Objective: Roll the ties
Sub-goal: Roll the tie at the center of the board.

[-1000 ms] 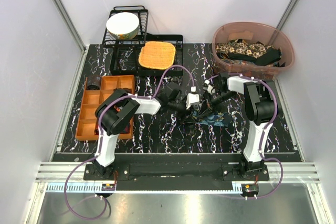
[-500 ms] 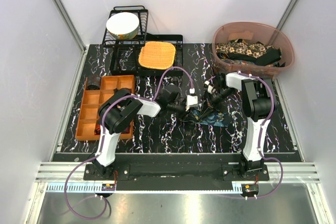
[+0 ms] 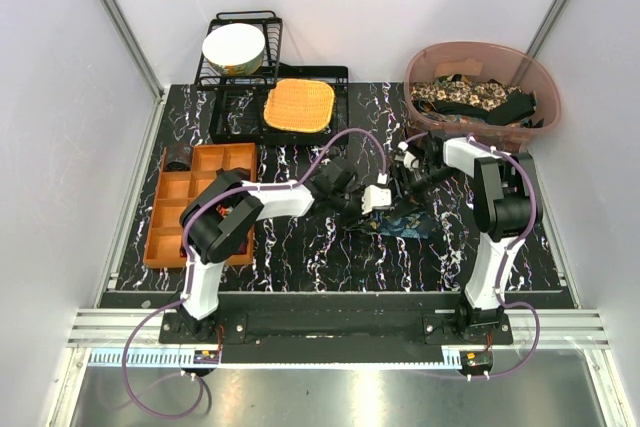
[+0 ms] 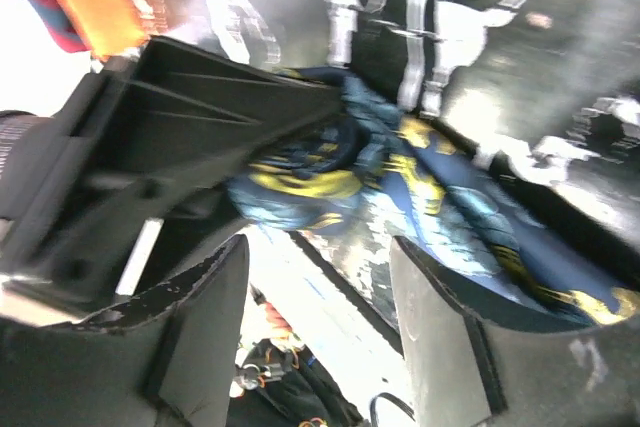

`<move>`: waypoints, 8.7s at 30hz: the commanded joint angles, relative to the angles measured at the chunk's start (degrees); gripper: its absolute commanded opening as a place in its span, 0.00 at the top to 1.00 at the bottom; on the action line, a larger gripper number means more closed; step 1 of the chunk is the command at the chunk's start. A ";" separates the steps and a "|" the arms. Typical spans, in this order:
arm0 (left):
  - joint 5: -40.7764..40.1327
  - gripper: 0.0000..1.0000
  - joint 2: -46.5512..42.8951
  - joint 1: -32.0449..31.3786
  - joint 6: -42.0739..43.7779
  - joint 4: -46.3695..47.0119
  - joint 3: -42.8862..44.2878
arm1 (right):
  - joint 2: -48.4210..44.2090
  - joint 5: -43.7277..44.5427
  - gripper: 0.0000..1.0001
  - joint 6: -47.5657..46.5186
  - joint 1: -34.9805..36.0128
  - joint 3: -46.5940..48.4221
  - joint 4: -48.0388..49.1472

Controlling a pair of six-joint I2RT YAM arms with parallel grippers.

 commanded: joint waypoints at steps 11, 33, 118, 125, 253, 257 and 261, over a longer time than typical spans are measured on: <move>-9.04 0.67 4.66 -1.26 0.69 -17.98 3.11 | 1.18 -2.31 0.62 2.93 4.69 -2.02 7.59; 11.09 0.33 6.42 2.51 -15.13 20.14 -5.85 | 5.05 18.25 1.00 -4.28 5.30 -0.26 4.16; -10.44 0.69 -0.09 0.05 -5.73 -8.22 -5.77 | 0.13 -4.58 0.38 -3.76 1.61 2.21 -1.22; -12.29 0.66 1.32 -0.74 -7.30 -10.77 -2.51 | 2.59 -6.27 0.43 -1.03 3.63 0.88 2.05; 1.42 0.19 -4.48 0.58 -14.43 30.28 -12.28 | 18.76 25.55 1.00 -5.69 11.02 10.72 -0.50; 0.37 0.42 -3.34 0.67 -12.77 26.15 -10.77 | 18.32 25.64 1.00 -5.77 11.01 10.55 -0.59; -0.42 0.56 -3.60 1.37 -10.57 22.10 -11.64 | 17.45 24.77 1.00 -5.51 10.93 9.59 -0.50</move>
